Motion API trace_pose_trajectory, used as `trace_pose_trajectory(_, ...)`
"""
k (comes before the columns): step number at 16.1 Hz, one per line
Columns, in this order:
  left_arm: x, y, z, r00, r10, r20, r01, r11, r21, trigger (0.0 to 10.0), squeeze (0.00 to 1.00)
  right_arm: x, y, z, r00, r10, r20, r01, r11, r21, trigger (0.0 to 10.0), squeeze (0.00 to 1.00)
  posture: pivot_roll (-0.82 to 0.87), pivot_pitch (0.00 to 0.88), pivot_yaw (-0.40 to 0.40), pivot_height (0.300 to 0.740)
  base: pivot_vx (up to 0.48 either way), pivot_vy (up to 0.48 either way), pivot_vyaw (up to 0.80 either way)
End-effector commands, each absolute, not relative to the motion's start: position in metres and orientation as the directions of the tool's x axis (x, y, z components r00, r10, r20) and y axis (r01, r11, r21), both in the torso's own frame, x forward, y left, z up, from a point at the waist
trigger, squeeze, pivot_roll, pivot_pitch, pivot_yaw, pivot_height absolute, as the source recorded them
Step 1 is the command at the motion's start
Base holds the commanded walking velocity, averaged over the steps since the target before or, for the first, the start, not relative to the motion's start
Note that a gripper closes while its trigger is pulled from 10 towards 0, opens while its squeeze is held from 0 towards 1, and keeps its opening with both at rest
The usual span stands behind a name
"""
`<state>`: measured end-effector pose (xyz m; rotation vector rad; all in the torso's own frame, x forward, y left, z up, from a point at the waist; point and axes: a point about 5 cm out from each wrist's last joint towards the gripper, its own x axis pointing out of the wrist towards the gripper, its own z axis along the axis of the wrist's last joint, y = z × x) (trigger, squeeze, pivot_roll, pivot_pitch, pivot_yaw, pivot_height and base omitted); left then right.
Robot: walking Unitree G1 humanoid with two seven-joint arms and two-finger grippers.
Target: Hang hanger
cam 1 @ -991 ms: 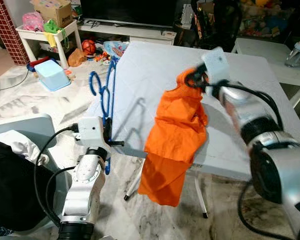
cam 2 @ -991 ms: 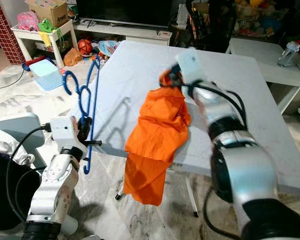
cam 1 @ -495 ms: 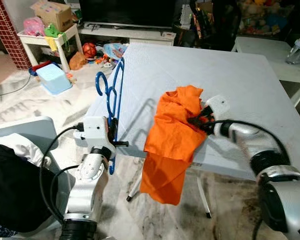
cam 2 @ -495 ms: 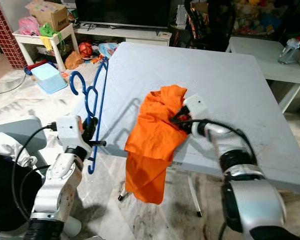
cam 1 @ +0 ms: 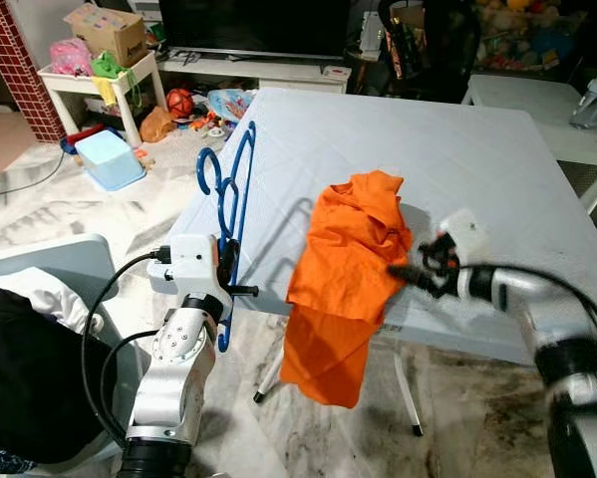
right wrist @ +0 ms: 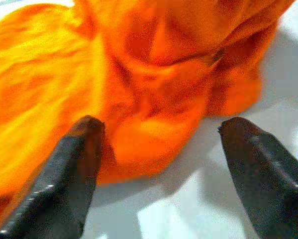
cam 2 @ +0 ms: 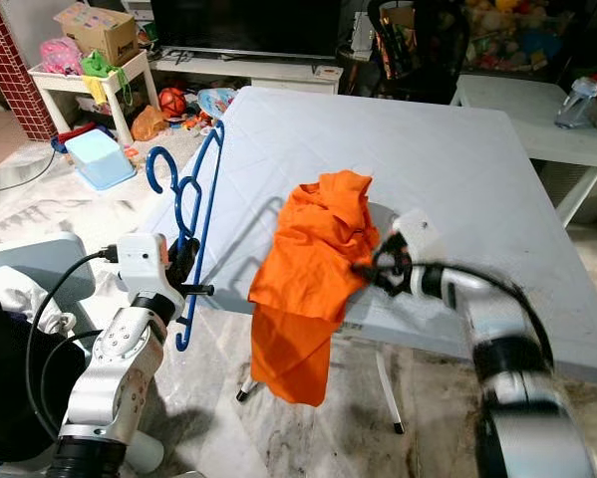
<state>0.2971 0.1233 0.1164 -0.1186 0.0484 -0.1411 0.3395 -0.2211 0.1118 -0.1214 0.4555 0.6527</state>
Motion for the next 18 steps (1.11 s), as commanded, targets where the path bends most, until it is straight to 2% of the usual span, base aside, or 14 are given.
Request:
trace_pose_trajectory(1,0.297,0.122,0.116,0.986,-0.159,-0.048,0.152,0.981,-0.12,10.0,0.0,0.337,-0.218,0.115,0.698,0.577,-0.424,-0.613,0.788,0.064,10.0,1.0,-0.05,0.0,0.01,0.74,0.0,0.0,0.0)
trace_pose_trajectory(2,0.296,0.122,0.115,0.986,-0.161,-0.052,0.153,0.981,-0.12,10.0,0.0,0.334,-0.215,0.113,0.705,0.576,-0.413,-0.593,0.799,0.102,10.0,1.0,-0.05,0.0,0.011,0.74,0.0,0.0,0.0)
trace_pose_trajectory(4,0.295,0.122,0.114,0.985,-0.163,-0.059,0.155,0.981,-0.117,10.0,0.0,0.328,-0.203,0.114,0.716,0.611,-0.338,-0.551,0.792,0.264,10.0,1.0,-0.05,0.0,0.015,0.74,0.0,0.0,0.0)
trace_pose_trajectory(7,0.297,0.124,0.115,0.985,-0.162,-0.062,0.155,0.982,-0.112,10.0,0.0,0.311,-0.193,0.109,0.669,0.665,-0.332,-0.569,0.746,0.347,10.0,1.0,-0.06,0.0,0.016,0.74,0.0,0.0,0.0)
trace_pose_trajectory(10,0.296,0.124,0.115,0.985,-0.16,-0.065,0.152,0.982,-0.115,10.0,0.0,0.302,-0.187,0.105,0.641,0.68,-0.357,-0.584,0.733,0.348,10.0,1.0,-0.06,0.0,0.016,0.74,0.0,0.0,0.0)
trace_pose_trajectory(13,0.293,0.122,0.113,0.983,-0.168,-0.073,0.159,0.98,-0.118,10.0,0.0,0.287,-0.164,0.1,0.59,0.702,-0.399,-0.637,0.708,0.305,10.0,1.0,-0.05,0.0,0.015,0.74,0.0,0.0,0.0)
trace_pose_trajectory(14,0.292,0.122,0.112,0.983,-0.167,-0.076,0.158,0.98,-0.118,10.0,0.0,0.287,-0.156,0.098,0.604,0.684,-0.409,-0.641,0.722,0.262,10.0,0.71,-0.05,0.0,0.013,0.74,0.0,0.0,0.0)
trace_pose_trajectory(15,0.292,0.123,0.111,0.983,-0.165,-0.08,0.155,0.981,-0.117,10.0,0.0,0.287,-0.147,0.096,0.623,0.662,-0.416,-0.64,0.738,0.216,10.0,0.29,-0.05,0.0,0.01,0.74,0.0,0.0,0.0)
trace_pose_trajectory(16,0.292,0.124,0.111,0.983,-0.164,-0.081,0.154,0.981,-0.117,10.0,0.0,0.286,-0.138,0.096,0.628,0.656,-0.419,-0.655,0.736,0.17,9.3,0.07,-0.05,0.0,0.011,0.74,0.0,0.0,0.0)
trace_pose_trajectory(17,0.292,0.123,0.111,0.983,-0.163,-0.083,0.153,0.981,-0.117,10.0,0.0,0.285,-0.129,0.096,0.639,0.649,-0.412,-0.664,0.736,0.13,0.0,0.0,-0.05,0.0,0.01,0.74,0.0,0.0,0.0)
trace_pose_trajectory(18,0.292,0.122,0.111,0.983,-0.164,-0.084,0.153,0.981,-0.118,10.0,0.0,0.286,-0.121,0.096,0.669,0.628,-0.397,-0.645,0.756,0.11,0.0,0.0,-0.05,0.0,0.01,0.74,0.0,0.0,0.0)
